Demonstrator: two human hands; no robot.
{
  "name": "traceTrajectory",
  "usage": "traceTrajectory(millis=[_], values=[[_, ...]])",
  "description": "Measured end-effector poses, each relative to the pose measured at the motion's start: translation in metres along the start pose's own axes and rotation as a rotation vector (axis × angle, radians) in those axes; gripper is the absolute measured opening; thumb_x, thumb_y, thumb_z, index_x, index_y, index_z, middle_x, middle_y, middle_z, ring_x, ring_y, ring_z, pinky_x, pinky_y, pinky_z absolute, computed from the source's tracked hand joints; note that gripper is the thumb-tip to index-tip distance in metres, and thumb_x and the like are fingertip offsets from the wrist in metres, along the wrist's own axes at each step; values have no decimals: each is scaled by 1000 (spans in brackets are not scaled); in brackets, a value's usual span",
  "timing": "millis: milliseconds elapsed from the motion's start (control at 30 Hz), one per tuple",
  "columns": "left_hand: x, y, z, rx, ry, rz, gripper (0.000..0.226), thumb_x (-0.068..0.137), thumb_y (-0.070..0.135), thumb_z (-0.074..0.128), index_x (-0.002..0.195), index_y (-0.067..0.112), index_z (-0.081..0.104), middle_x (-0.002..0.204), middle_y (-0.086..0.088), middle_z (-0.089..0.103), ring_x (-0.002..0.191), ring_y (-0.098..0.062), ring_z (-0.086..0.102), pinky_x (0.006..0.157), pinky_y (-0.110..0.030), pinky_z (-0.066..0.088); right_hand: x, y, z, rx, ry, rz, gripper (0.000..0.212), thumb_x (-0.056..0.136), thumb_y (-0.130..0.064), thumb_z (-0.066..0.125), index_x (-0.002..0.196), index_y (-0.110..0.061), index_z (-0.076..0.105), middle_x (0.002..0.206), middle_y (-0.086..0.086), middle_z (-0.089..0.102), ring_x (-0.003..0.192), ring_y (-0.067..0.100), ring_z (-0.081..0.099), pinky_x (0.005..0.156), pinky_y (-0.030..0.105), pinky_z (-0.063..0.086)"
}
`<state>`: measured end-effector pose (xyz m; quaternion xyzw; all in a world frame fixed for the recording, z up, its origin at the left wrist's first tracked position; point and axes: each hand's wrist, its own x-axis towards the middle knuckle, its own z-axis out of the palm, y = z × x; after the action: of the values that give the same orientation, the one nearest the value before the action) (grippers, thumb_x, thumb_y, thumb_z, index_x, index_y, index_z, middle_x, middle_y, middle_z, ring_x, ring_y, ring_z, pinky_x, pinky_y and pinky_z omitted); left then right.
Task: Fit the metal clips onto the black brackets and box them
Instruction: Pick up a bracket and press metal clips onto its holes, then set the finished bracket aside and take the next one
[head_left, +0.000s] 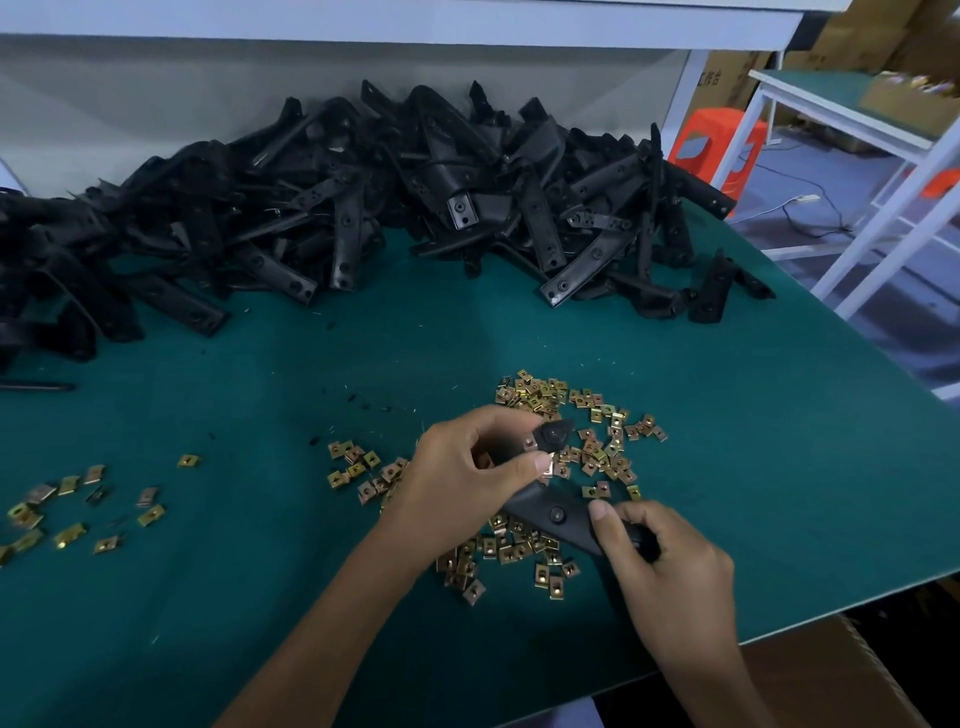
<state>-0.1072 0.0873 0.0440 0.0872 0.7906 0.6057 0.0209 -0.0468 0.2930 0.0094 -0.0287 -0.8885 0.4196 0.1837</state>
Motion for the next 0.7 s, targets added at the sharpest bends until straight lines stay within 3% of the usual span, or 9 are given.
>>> traceTrajectory(millis=[133, 333, 567, 700], values=[[-1, 2, -1, 110, 34, 43, 37, 72, 54, 78, 105, 47, 63, 104, 27, 64, 98, 4, 63, 81, -15, 49, 1, -2, -1, 19, 18, 12, 24, 82, -58, 58, 77, -37, 67, 74, -17, 69, 80, -3, 64, 63, 7, 41], [-3, -3, 4, 369, 131, 252, 24, 82, 51, 67, 99, 39, 56, 105, 24, 56, 97, 0, 55, 77, -9, 38, 1, -3, 0, 6, 0, 6, 24, 82, -58, 58, 78, -36, 66, 74, -17, 69, 80, -3, 64, 63, 7, 42], [-4, -5, 7, 433, 146, 241, 21, 88, 43, 70, 107, 36, 63, 100, 27, 58, 100, 4, 52, 81, -6, 36, 0, 2, -1, -32, -51, -6, 34, 84, -60, 58, 85, -28, 71, 76, -17, 66, 77, 0, 62, 63, 13, 43], [-8, 2, 16, 504, 220, 217, 31, 92, 47, 64, 119, 34, 62, 110, 20, 55, 102, 1, 46, 86, -8, 33, 2, 2, 1, 27, -43, 67, 20, 87, -47, 70, 86, -27, 70, 77, -13, 68, 77, 3, 63, 65, 22, 47]])
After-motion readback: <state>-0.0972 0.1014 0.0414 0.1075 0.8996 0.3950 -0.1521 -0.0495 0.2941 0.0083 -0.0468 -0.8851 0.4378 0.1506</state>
